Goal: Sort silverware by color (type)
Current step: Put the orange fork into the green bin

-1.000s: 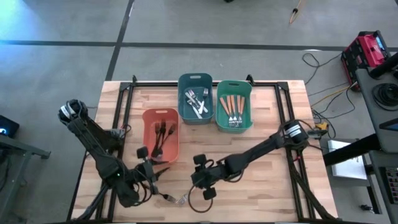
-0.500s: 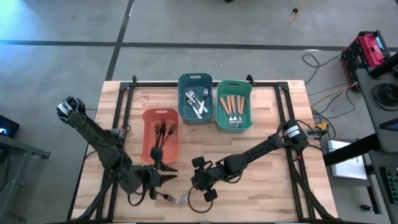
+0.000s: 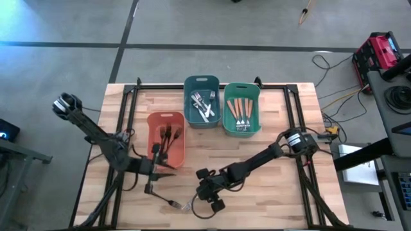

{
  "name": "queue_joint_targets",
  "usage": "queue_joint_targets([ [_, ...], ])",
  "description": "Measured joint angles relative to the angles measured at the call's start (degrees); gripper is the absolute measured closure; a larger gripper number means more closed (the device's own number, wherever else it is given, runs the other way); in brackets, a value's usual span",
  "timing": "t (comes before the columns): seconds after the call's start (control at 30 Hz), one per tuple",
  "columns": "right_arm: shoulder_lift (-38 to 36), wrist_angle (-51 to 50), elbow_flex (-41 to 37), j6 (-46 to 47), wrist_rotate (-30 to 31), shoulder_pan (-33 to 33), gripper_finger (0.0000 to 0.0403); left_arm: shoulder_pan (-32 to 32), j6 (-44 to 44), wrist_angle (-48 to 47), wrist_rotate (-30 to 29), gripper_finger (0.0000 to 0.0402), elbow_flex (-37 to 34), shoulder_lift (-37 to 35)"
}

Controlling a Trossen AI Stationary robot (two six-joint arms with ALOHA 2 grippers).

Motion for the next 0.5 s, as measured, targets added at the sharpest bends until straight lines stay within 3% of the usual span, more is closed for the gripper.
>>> queue_joint_targets([
  [0.17,0.9,0.9,0.0,1.1,-1.5,-1.1,0.0275,0.3,0.0,4.3,-1.5,0.0326,-4.6,-3.3],
  [0.5,1.0,1.0,0.4,-3.5,-1.6,-2.3,0.0275,0.3,2.6,4.3,-2.8,0.0325,-5.4,-4.2],
])
